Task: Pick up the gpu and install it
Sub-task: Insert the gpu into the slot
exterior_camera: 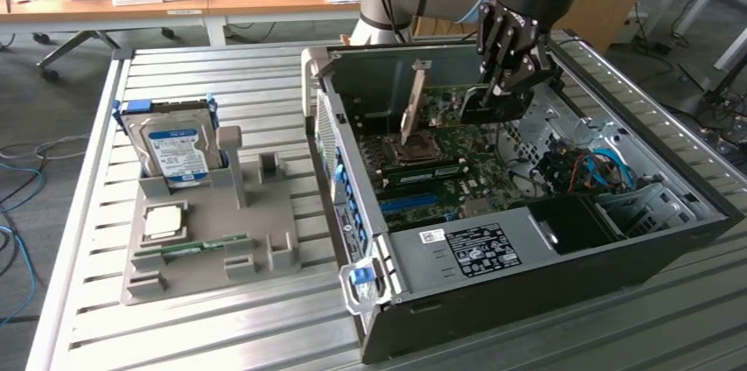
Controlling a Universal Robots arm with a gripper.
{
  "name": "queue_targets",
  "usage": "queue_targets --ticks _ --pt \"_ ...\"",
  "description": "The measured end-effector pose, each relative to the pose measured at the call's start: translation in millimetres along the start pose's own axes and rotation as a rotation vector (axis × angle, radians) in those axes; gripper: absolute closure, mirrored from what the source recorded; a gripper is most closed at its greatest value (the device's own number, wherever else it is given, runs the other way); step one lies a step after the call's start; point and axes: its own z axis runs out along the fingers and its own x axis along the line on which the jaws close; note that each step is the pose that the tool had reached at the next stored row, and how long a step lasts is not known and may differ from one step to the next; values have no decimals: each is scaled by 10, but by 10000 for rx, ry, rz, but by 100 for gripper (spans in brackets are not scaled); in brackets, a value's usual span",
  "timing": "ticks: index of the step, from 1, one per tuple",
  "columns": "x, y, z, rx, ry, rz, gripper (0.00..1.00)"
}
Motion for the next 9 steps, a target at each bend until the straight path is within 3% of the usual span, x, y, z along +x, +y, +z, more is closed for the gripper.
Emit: queue_targets --ticks 9 --pt "1 0 30 0 0 0 73"
